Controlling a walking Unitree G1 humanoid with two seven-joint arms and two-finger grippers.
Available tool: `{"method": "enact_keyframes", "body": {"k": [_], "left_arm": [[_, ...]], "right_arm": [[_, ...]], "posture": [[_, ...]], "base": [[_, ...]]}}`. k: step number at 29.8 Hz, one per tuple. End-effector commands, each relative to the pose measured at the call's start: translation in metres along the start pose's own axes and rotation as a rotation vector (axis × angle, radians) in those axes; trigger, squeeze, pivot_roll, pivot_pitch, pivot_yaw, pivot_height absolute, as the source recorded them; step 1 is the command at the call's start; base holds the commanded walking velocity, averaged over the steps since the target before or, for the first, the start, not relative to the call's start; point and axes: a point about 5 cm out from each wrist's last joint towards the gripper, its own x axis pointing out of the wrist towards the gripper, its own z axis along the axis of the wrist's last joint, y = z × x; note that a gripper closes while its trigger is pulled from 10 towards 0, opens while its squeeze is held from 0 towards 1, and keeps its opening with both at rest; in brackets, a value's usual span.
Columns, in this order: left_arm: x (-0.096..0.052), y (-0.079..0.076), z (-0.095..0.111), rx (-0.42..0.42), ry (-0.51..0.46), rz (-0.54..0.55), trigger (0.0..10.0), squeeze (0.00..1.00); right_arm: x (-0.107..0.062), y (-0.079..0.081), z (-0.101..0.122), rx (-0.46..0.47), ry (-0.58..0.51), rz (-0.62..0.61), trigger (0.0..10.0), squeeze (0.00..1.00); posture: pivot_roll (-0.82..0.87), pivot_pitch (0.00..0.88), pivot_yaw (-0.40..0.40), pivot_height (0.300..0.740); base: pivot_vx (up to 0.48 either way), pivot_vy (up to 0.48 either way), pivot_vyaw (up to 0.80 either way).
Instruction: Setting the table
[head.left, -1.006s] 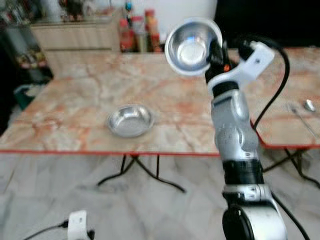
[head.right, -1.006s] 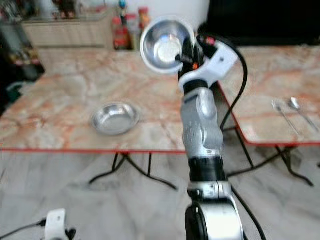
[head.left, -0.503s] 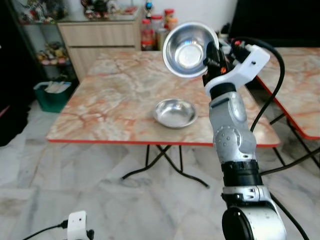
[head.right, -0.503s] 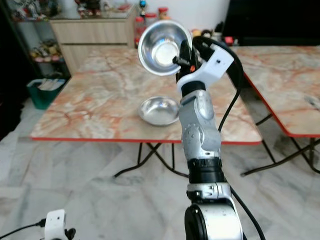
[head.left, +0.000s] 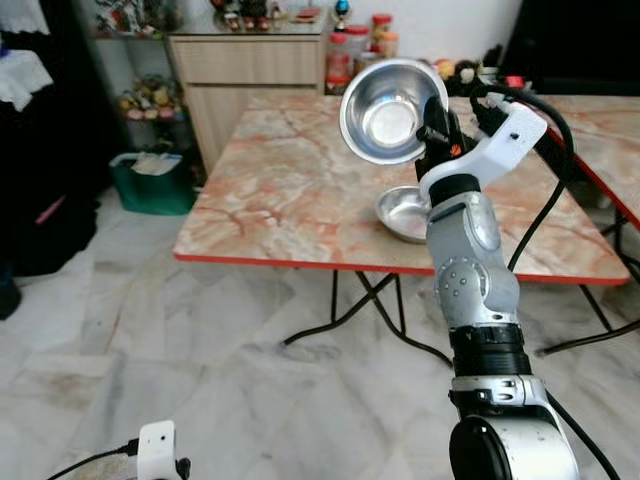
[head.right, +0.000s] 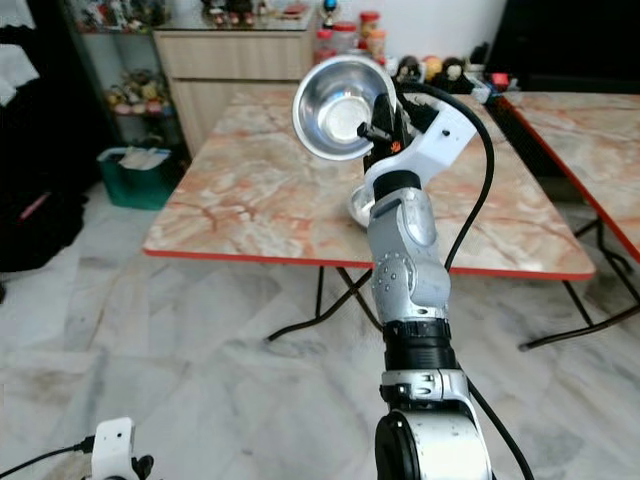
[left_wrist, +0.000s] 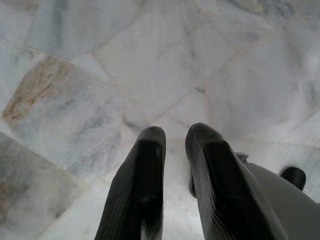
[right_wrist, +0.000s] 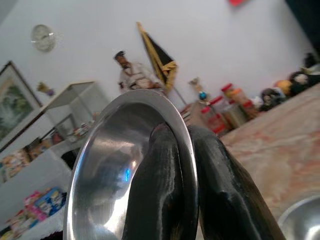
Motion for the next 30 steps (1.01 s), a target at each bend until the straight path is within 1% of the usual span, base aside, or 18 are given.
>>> {"method": "enact_keyframes", "body": {"k": [1,4,5,9,14,21,26,30], "left_arm": [[0.000,-0.003,-0.001,0.005,0.001,-0.009,10.0,0.00],[0.000,-0.003,-0.001,0.004,0.002,-0.010,10.0,0.00],[0.000,-0.003,-0.001,0.004,0.003,-0.012,10.0,0.00],[0.000,-0.003,-0.001,0.004,0.004,-0.014,10.0,0.00],[0.000,-0.003,-0.001,0.005,0.005,-0.015,10.0,0.00],[0.000,-0.003,0.000,0.003,0.004,-0.016,10.0,0.00],[0.000,-0.003,0.000,0.005,0.006,-0.017,10.0,0.00],[0.000,-0.003,0.000,0.005,0.007,-0.019,10.0,0.00]], "right_arm": [[0.000,-0.005,0.000,-0.013,0.004,-0.021,10.0,0.00],[-0.001,-0.005,0.000,-0.013,0.002,-0.024,10.0,0.00],[-0.003,-0.011,-0.003,-0.027,0.014,-0.043,10.0,0.00],[-0.007,-0.020,-0.008,-0.041,0.038,-0.070,10.0,0.00],[-0.010,-0.025,-0.013,-0.056,0.064,-0.079,10.0,0.00],[-0.018,-0.034,-0.024,-0.120,0.113,-0.086,10.0,0.00],[-0.021,-0.037,-0.027,-0.149,0.129,-0.086,10.0,0.00],[-0.023,-0.038,-0.029,-0.157,0.137,-0.088,10.0,0.00]], "posture": [[0.06,0.000,0.026,0.728],[0.06,0.000,0.026,0.728],[0.06,0.000,0.025,0.728],[0.06,0.000,0.023,0.728],[0.06,0.000,0.024,0.728],[0.06,0.000,0.023,0.728],[0.05,0.000,0.023,0.728],[0.05,0.000,0.023,0.728]], "base": [[0.266,0.000,0.00],[0.266,0.000,0.00],[0.304,0.000,0.00],[0.311,0.000,0.00],[0.347,0.000,0.00],[0.356,0.000,0.00],[0.355,0.000,0.00],[0.356,0.000,0.73]]}}
